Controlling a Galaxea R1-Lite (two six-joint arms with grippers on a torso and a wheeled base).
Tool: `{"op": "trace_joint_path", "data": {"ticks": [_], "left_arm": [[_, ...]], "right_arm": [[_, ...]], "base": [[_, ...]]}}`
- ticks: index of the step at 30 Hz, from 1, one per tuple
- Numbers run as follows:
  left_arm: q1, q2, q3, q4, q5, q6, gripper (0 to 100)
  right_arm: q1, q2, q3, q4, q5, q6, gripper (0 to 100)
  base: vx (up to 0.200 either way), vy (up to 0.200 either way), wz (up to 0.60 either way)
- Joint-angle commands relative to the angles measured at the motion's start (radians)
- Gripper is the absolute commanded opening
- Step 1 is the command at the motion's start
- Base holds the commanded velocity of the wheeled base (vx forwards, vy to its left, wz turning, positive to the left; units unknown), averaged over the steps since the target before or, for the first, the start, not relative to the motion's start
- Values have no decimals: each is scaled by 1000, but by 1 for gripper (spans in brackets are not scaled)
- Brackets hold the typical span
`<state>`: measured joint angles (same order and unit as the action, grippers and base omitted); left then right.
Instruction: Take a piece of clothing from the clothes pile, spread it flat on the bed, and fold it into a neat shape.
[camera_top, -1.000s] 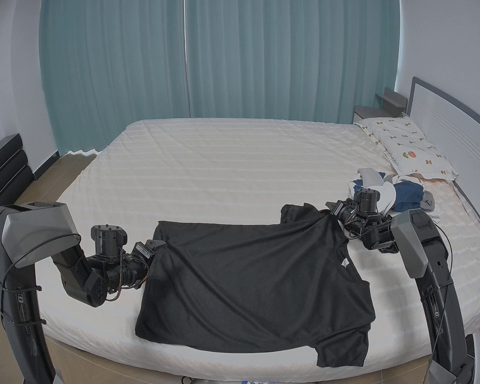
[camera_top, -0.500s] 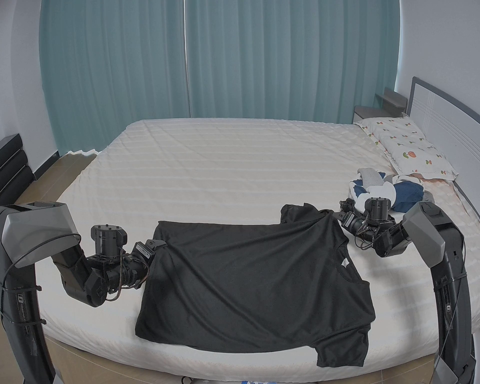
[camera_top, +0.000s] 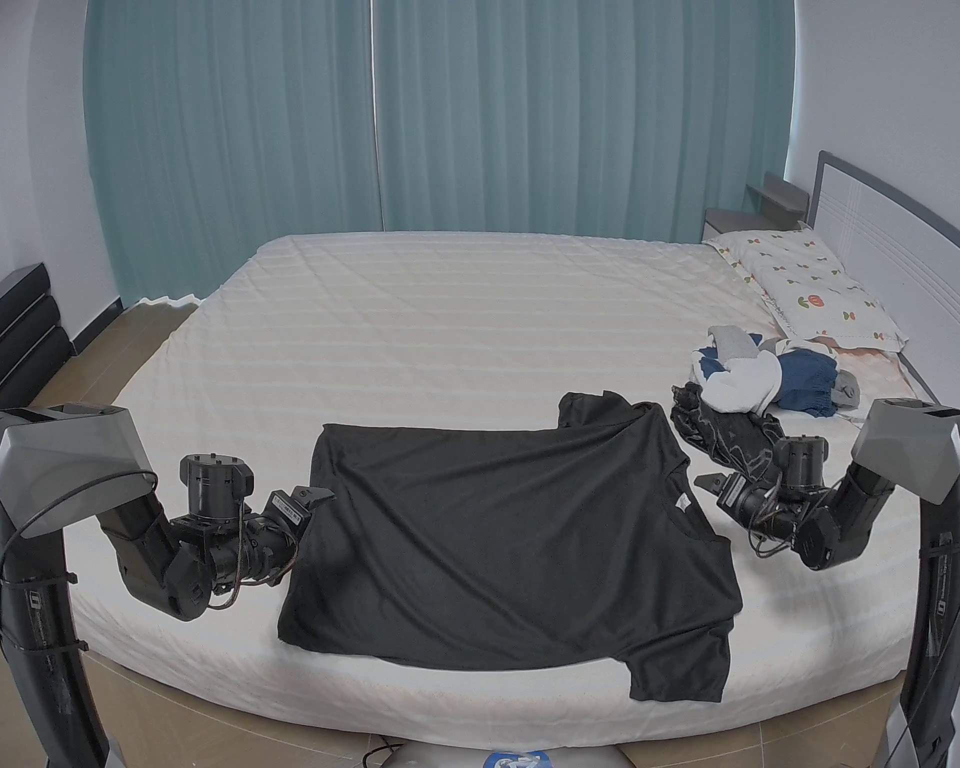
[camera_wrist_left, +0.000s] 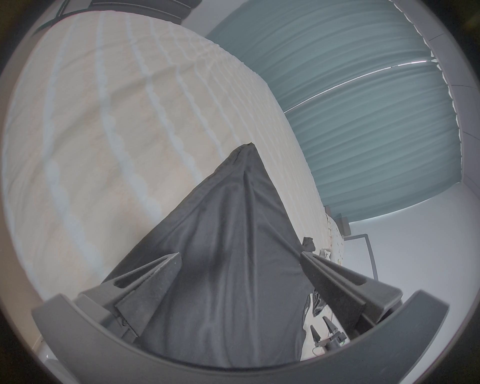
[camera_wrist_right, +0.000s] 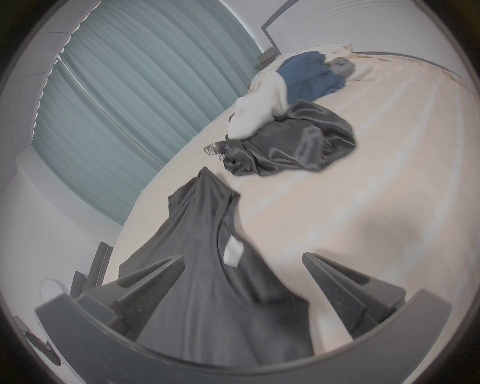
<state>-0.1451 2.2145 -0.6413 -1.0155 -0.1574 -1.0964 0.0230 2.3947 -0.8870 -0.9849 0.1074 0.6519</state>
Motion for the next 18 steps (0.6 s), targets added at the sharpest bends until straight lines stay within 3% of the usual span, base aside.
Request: {"op": "trace_joint_path", "data": {"ticks": [1, 6, 10, 18], "left_arm": [[-41, -65, 107, 6, 3, 56, 100], [-44, -70, 258, -21, 13, 174, 100], [-56, -76, 315, -25, 13, 222, 100], [-64, -67, 368, -15, 78, 283, 100]], "right_arm": [[-5, -275, 632, -316, 81, 23, 100], [-5, -209, 795, -475, 202, 18, 100], [-5, -114, 862, -586, 209, 6, 100], [-37, -85, 885, -580, 222, -40, 100]], "base": [[0, 0, 0], [0, 0, 0], [0, 0, 0], [0, 0, 0]]}}
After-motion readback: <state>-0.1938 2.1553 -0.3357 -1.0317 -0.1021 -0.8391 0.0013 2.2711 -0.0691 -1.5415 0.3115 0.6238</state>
